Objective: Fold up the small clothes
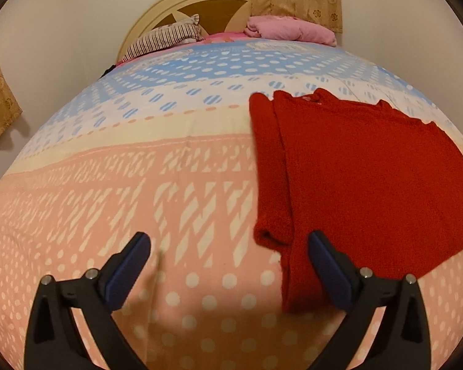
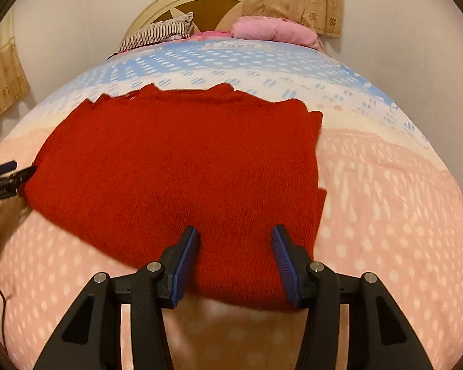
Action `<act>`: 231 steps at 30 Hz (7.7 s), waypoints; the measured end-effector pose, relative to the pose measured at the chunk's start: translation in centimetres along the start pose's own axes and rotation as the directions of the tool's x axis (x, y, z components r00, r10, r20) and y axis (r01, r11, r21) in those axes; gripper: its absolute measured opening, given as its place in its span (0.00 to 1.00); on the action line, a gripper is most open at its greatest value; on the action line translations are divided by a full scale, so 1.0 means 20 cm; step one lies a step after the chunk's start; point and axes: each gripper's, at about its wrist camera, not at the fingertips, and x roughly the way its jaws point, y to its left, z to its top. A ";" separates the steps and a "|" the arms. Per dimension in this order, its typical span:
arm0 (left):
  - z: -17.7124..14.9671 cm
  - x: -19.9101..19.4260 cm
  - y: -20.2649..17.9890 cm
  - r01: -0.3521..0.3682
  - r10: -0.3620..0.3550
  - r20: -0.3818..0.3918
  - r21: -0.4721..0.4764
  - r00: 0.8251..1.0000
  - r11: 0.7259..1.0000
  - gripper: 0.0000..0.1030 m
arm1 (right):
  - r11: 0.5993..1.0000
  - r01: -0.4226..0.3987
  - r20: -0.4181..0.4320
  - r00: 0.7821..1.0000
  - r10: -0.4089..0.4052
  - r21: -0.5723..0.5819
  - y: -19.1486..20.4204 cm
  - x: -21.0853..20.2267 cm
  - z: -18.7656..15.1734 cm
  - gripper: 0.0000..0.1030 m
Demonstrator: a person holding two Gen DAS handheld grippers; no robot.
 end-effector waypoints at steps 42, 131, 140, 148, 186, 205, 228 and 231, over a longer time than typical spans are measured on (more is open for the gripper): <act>0.31 0.29 0.21 0.395 -0.407 0.005 -0.256 0.913 0.882 0.94 | 0.817 -0.095 0.106 0.977 0.187 -0.569 1.36 -0.04 0.01 0.51; 0.70 0.00 -0.37 0.588 -0.602 0.029 -0.255 0.798 0.768 0.11 | 0.926 -0.376 0.296 0.882 0.367 -0.030 0.48 -0.28 0.02 0.06; 0.75 -0.08 -0.60 0.628 -0.638 0.023 -0.201 0.770 0.751 0.11 | 0.919 -0.392 0.351 0.868 0.350 0.052 0.27 -0.35 -0.02 0.06; 0.76 -0.09 -0.79 0.649 -0.659 -0.003 -0.173 0.752 0.741 0.11 | 0.908 -0.399 0.367 0.869 0.331 0.126 0.12 -0.36 -0.09 0.06; 0.36 -0.30 -0.95 0.510 -0.527 0.076 0.165 0.847 0.844 0.66 | 0.785 -0.403 0.352 0.901 0.252 0.471 -0.32 -0.32 -0.41 0.17; 0.08 -0.15 -0.83 0.539 -0.543 0.024 0.095 0.839 0.837 0.83 | 0.810 -0.383 0.129 0.922 0.365 0.443 -0.48 0.07 0.17 0.10; 0.11 -0.15 -0.90 0.499 -0.503 -0.003 0.121 0.864 0.858 0.97 | 0.919 -0.350 0.078 0.937 0.341 0.181 -0.29 0.07 0.42 0.33; 0.08 -0.12 -0.88 0.526 -0.526 -0.029 0.105 0.850 0.844 0.98 | 0.940 -0.229 -0.047 0.968 0.248 0.252 -0.38 0.29 0.39 0.31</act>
